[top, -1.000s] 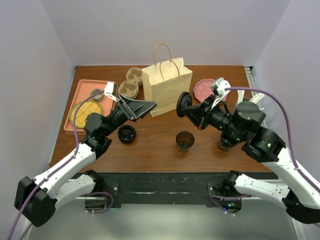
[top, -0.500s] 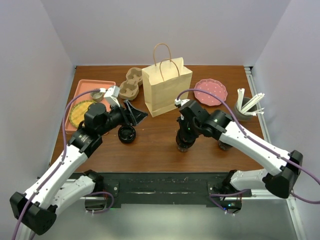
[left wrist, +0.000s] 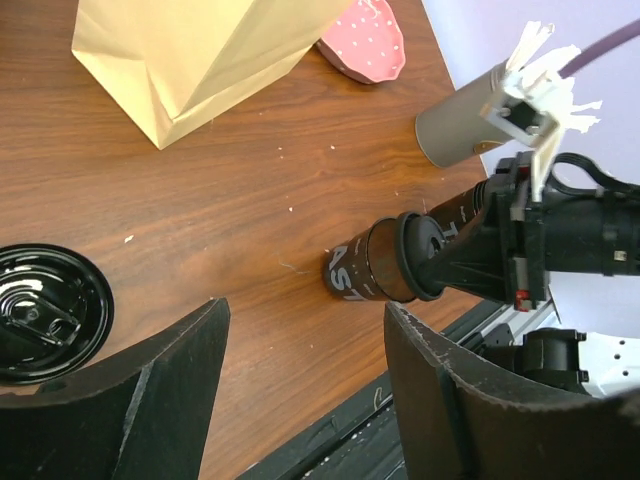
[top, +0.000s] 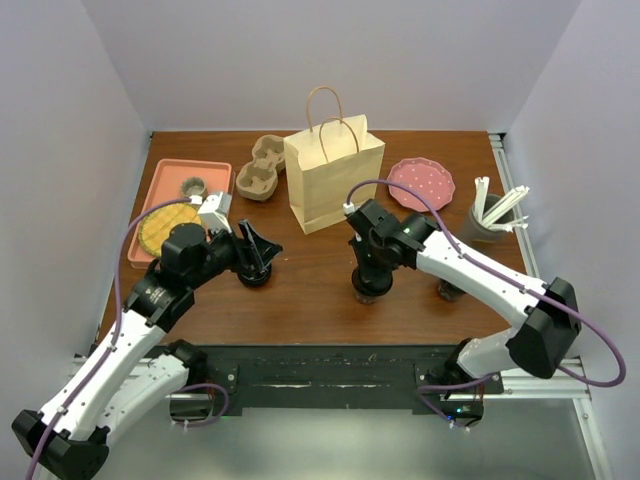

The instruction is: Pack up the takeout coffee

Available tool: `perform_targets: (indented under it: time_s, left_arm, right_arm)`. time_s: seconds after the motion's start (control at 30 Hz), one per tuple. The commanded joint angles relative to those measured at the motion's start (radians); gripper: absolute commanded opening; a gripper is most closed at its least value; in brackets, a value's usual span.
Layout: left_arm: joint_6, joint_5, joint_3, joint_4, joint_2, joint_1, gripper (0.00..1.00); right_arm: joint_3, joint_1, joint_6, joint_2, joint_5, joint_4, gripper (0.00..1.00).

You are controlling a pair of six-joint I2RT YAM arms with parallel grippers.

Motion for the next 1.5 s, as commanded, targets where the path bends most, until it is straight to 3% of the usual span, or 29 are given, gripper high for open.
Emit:
perform_targets:
  time_s: [0.0,0.43,0.67,0.9,1.13,1.3,1.47]
  left_arm:
    - [0.009,-0.023,-0.007,-0.017,-0.025,-0.002,0.68]
    - [-0.012,-0.03,-0.046,-0.007,-0.039,0.0,0.69]
    - [0.008,-0.033,-0.044,0.004,-0.018,0.0,0.69]
    - [0.029,-0.023,-0.033,0.006,0.03,-0.002,0.69]
    - [0.042,0.027,-0.006,0.059,0.149,-0.016,0.67]
    - [0.012,-0.006,0.039,0.136,0.276,-0.174,0.67]
    - [-0.06,0.041,0.059,0.304,0.436,-0.258,0.66]
  right_arm:
    - [-0.006,-0.004,-0.01,0.027,-0.05,0.038,0.0]
    - [0.012,-0.004,0.005,0.071,-0.05,0.022,0.0]
    - [0.038,-0.002,0.037,0.079,-0.067,0.023,0.1]
    - [0.125,-0.004,0.077,0.059,-0.07,-0.044,0.31]
    - [0.139,-0.014,0.125,0.019,-0.026,-0.076,0.33]
    - [0.038,-0.167,0.108,-0.088,0.002,-0.026,0.43]
    - [-0.011,-0.292,0.027,-0.099,-0.103,0.014,0.52]
